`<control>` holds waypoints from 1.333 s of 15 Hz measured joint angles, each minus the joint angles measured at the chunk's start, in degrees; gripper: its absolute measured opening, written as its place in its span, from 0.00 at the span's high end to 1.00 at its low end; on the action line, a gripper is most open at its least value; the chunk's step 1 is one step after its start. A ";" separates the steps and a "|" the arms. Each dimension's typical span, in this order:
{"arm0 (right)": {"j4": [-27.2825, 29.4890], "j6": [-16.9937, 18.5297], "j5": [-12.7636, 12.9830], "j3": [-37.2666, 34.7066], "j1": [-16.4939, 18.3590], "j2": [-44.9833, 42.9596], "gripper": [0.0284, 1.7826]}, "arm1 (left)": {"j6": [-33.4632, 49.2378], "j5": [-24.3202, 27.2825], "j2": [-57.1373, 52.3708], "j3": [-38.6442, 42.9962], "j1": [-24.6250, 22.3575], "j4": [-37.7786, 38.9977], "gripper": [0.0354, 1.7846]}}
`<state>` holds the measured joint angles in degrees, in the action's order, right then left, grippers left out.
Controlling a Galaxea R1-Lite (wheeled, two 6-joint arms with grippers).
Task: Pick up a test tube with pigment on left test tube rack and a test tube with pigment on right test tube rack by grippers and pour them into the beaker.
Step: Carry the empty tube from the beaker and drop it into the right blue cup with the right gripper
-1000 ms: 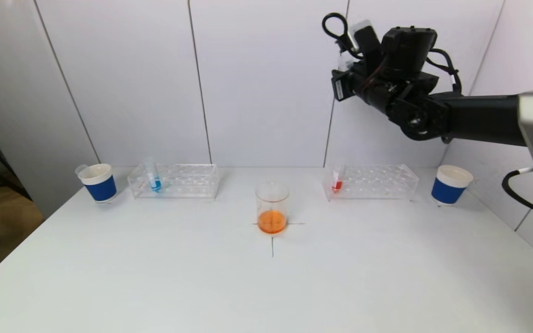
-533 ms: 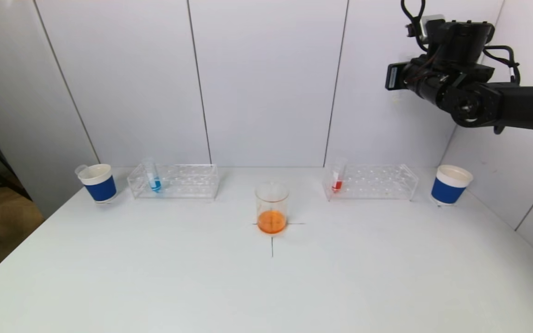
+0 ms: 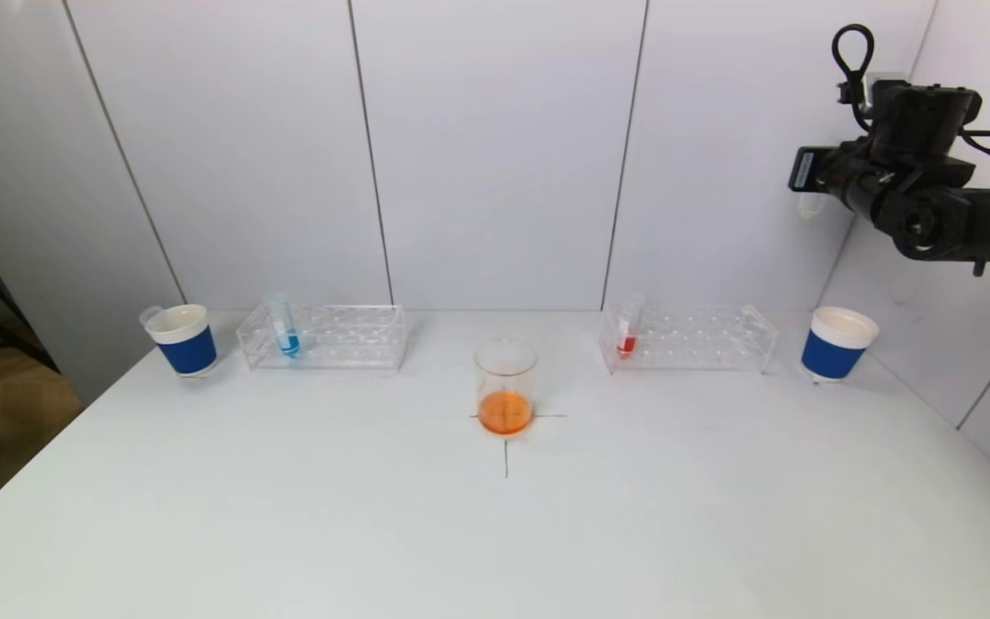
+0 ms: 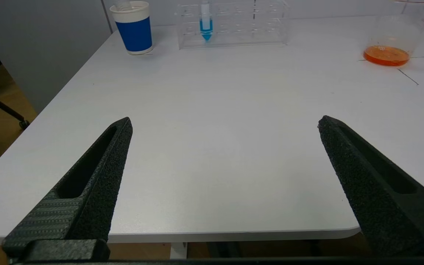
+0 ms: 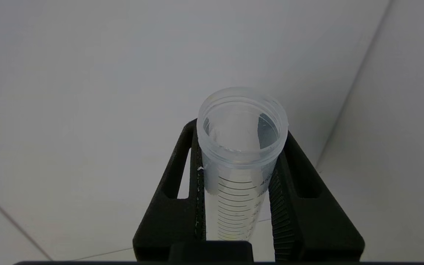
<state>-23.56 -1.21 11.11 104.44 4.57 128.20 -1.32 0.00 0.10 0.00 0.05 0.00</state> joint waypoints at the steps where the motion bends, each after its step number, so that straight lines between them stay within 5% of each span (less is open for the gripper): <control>1: -0.91 0.02 0.02 -0.96 1.27 0.55 0.70 | -0.02 0.00 0.00 0.00 0.00 0.00 0.01; 8: -8.68 0.06 -0.26 -7.33 6.83 4.80 0.70 | 0.00 0.00 0.00 0.00 0.02 0.00 0.01; 20: -15.48 0.00 -1.08 -12.87 8.29 9.79 0.70 | -0.05 0.02 0.00 0.00 0.05 0.00 0.01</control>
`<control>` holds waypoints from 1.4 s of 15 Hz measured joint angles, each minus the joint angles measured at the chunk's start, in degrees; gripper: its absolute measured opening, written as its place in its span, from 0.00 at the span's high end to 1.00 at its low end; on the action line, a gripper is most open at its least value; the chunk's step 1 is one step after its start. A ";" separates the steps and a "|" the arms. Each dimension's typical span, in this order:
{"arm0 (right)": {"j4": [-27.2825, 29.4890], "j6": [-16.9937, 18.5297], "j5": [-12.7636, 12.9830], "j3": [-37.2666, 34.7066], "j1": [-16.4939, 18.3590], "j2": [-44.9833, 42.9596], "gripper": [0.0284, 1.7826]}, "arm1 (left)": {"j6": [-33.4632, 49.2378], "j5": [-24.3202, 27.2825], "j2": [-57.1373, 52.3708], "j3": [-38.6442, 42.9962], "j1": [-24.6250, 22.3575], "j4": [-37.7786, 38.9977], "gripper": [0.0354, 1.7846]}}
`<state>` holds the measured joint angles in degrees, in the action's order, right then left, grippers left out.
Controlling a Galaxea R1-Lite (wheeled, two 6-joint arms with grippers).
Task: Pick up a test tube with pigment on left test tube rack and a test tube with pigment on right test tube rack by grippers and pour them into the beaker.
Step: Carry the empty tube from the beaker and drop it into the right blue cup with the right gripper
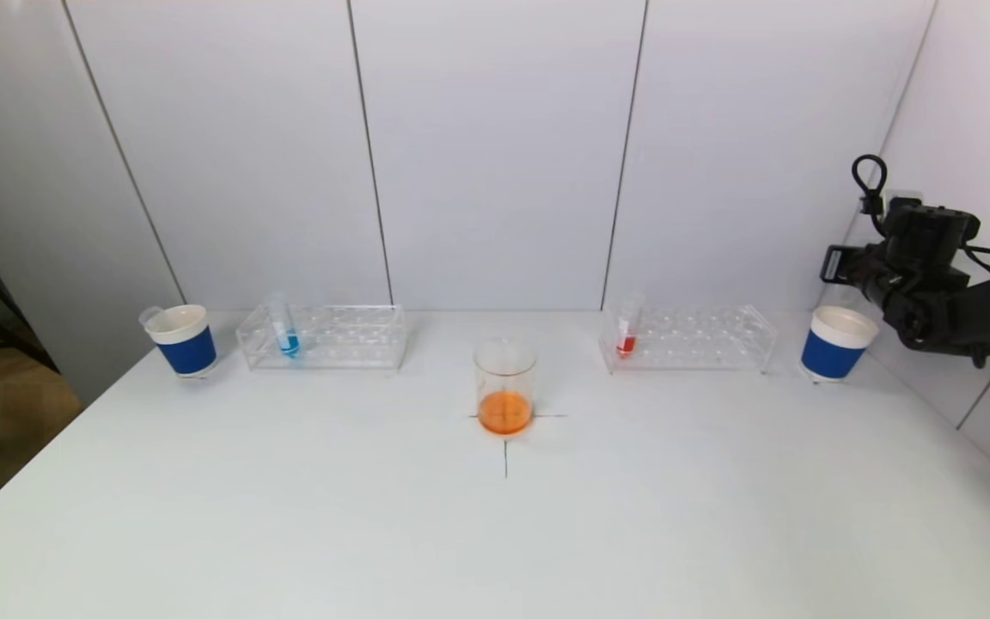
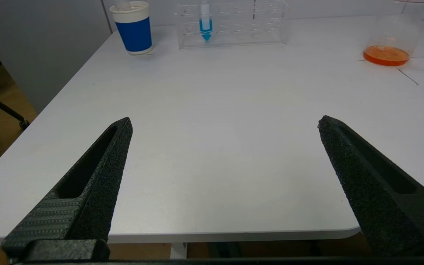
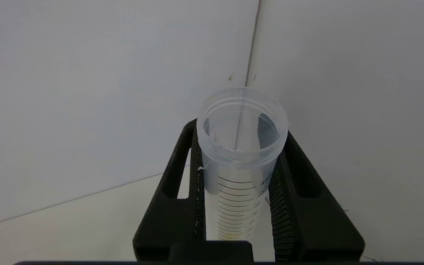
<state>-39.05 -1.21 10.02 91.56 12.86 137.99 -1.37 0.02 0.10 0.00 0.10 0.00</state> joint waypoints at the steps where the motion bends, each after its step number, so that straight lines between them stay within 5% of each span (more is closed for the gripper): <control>1: -0.94 0.00 -0.11 -0.72 -0.05 0.16 0.70 | 0.02 -0.02 0.00 0.00 -0.05 0.00 0.01; 7: -6.75 -0.16 -0.51 -6.51 -0.02 0.60 0.70 | 0.00 -0.02 0.00 0.00 -0.05 0.02 0.01; 21: -5.74 -1.82 -3.22 -7.19 -0.13 -5.77 0.70 | 0.02 -0.02 0.00 0.00 0.00 0.00 0.01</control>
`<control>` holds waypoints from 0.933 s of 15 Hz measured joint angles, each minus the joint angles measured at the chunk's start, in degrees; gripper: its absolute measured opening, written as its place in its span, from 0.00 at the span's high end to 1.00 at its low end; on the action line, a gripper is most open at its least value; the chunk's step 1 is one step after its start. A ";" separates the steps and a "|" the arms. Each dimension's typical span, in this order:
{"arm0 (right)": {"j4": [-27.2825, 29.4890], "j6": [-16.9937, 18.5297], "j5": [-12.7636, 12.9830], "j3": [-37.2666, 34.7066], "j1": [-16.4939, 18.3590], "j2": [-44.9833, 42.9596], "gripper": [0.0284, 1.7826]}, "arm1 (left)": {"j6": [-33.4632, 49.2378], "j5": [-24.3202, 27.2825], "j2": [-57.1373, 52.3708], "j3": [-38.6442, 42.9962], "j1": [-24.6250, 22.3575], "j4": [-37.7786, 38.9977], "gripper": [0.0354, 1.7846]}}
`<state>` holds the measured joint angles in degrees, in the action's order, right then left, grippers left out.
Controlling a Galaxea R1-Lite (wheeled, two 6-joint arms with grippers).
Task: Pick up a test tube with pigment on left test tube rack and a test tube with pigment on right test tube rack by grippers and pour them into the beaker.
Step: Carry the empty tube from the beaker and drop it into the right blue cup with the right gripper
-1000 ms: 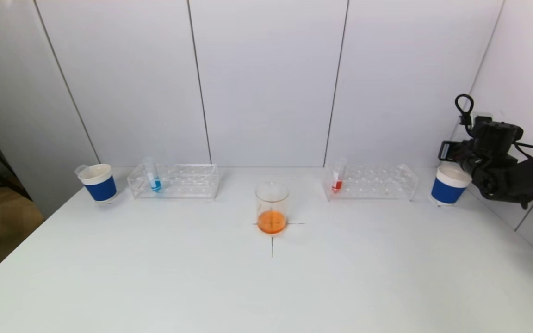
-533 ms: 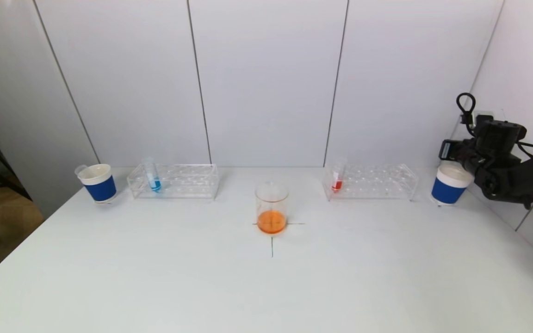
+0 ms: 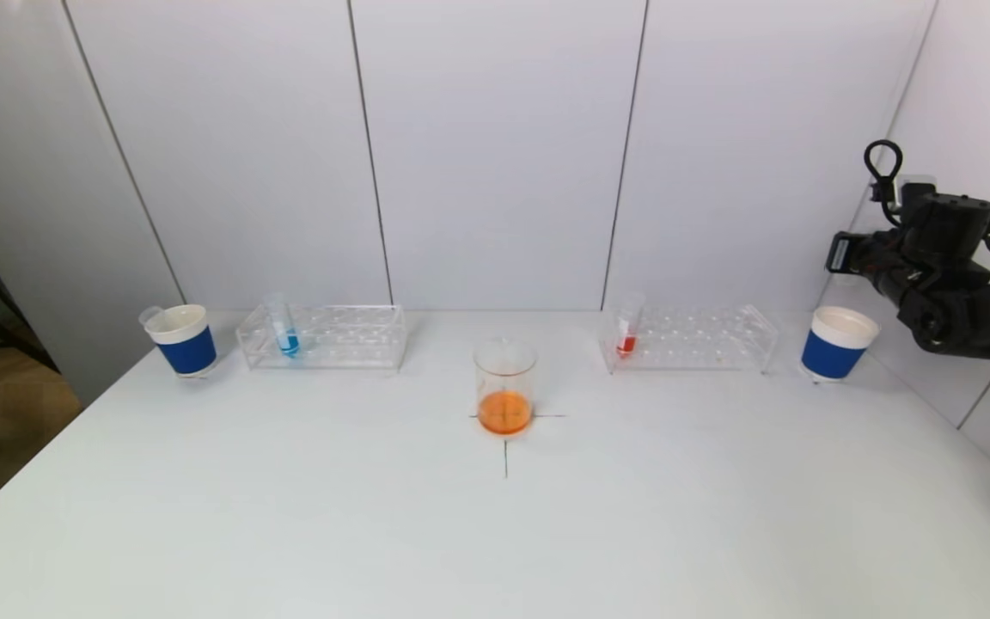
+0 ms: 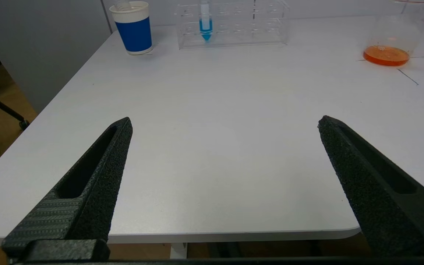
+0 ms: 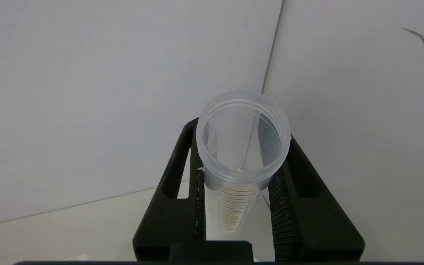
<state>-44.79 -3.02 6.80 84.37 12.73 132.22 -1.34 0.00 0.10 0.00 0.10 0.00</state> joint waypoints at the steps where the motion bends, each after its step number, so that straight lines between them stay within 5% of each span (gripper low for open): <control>1: -0.11 -0.09 0.00 -0.63 0.00 -0.72 0.70 | -0.02 0.00 0.00 0.00 0.00 0.00 0.01; 14: -10.09 0.22 -0.06 -18.75 -0.44 -6.89 0.70 | 0.00 0.00 0.00 0.00 -0.02 0.00 0.01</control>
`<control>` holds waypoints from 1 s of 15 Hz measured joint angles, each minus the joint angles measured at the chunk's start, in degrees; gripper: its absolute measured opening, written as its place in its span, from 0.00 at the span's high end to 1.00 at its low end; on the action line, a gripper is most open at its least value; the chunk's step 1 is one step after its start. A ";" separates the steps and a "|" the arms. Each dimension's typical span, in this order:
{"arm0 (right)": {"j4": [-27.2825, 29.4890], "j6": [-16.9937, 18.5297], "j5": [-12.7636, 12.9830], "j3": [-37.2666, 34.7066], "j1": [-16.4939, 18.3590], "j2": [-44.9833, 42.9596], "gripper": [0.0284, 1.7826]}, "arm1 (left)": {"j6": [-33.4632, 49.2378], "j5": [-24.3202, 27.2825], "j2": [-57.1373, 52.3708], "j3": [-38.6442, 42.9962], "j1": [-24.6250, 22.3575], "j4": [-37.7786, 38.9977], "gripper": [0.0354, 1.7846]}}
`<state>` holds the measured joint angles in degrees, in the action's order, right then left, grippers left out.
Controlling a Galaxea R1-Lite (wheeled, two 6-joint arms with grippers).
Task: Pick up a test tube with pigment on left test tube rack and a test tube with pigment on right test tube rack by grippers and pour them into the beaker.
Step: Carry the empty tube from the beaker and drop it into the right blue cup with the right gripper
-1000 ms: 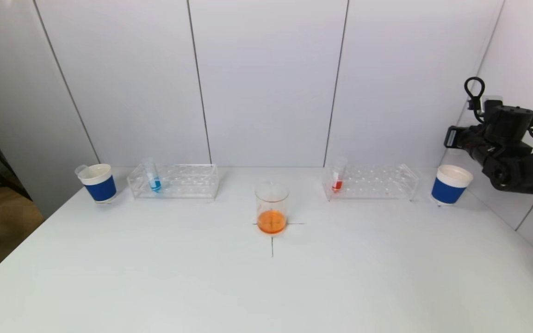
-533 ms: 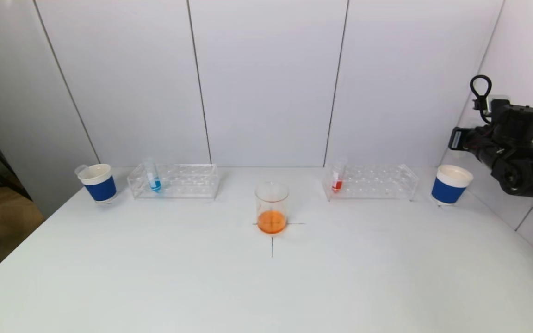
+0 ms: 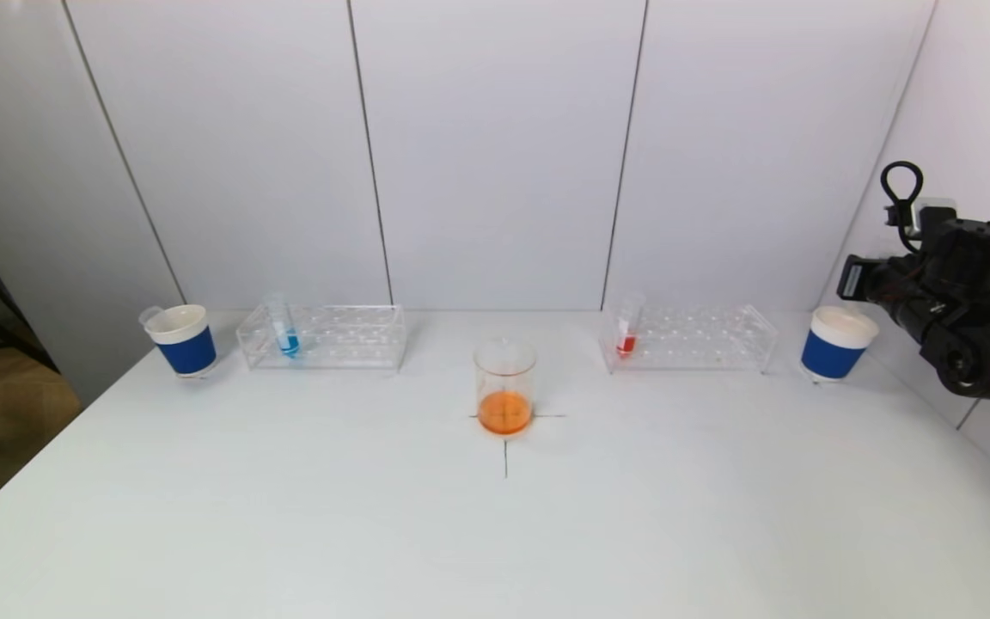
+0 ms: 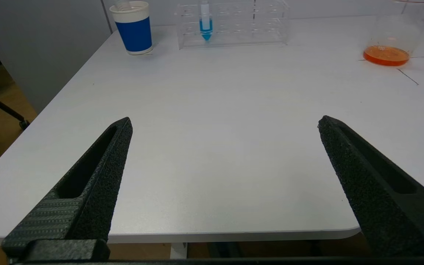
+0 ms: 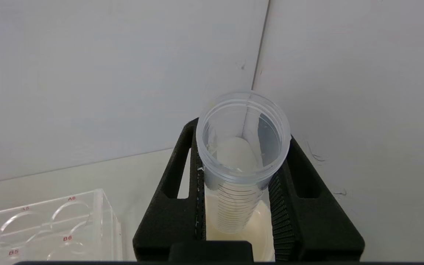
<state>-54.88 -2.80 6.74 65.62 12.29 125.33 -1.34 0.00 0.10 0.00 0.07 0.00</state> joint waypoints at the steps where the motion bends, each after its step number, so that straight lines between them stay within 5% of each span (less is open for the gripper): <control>1: -0.79 0.02 0.00 -0.63 0.02 0.28 0.70 | -0.02 0.02 0.00 0.00 0.00 0.00 0.01; 15: -6.72 0.38 -0.74 -5.75 0.30 4.41 0.70 | -0.02 0.00 0.00 0.00 0.00 0.00 0.01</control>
<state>-61.60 -2.43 6.00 59.87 12.59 129.74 -1.37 0.00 0.10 0.00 0.07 0.00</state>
